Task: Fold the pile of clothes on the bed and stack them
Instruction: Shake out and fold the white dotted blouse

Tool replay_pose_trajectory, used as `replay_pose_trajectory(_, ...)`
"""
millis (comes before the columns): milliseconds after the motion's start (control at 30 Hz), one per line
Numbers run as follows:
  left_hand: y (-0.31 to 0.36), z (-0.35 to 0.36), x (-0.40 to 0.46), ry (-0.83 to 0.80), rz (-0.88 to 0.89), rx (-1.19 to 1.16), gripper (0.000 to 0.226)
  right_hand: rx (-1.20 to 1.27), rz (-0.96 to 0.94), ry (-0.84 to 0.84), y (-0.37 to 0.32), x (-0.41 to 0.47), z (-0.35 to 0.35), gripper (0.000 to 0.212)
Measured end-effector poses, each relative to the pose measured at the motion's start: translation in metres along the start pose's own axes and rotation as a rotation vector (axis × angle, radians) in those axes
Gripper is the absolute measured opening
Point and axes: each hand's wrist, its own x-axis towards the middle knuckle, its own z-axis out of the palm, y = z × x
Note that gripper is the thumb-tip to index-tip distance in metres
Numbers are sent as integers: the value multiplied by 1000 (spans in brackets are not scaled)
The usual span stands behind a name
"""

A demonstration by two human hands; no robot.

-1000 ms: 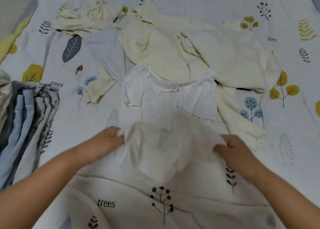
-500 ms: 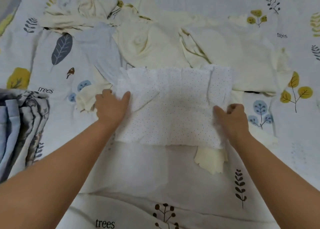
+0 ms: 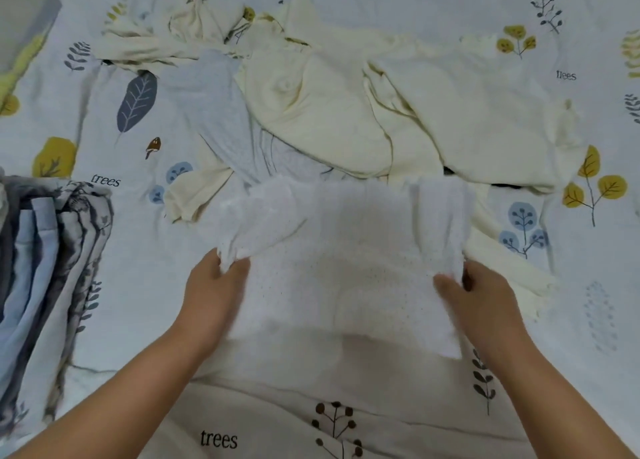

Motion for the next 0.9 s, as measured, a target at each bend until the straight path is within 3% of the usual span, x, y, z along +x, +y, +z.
replay_pose_trajectory(100,-34,-17,-30,-19,-158,54,16,-79,130,-188,25,-29,-3,33)
replay_pose_trajectory(200,-63,-21,-37,4,-211,274,10,-107,257,-315,36,-49,7,7)
replay_pose_trajectory(300,-61,-20,-27,64,-71,283,53,-46,290,-200,35,-48,19,54)
replay_pose_trajectory(367,-55,-13,-12,88,46,322,69,-19,255,-100,27,-39,25,57)
replay_pose_trajectory(467,-45,1,8,91,216,409,22,-67,179,13,20,-23,28,32)
replay_pose_trajectory(567,-42,1,31,238,-27,123,44,-12,200,99,18,-13,28,31)
replay_pose_trajectory(667,-37,-1,31,489,-183,114,27,84,272,48,20,-15,25,34)
replay_pose_trajectory(700,-35,1,25,535,-128,149,17,86,285,20,20,-18,24,36)
replay_pose_trajectory(767,-35,7,7,496,164,266,27,91,294,-37,23,-26,22,38)
replay_pose_trajectory(867,-45,19,-22,137,759,621,37,115,305,-153,27,-37,17,35)
replay_pose_trajectory(900,-51,23,-27,-49,862,779,40,120,299,-183,28,-40,15,34)
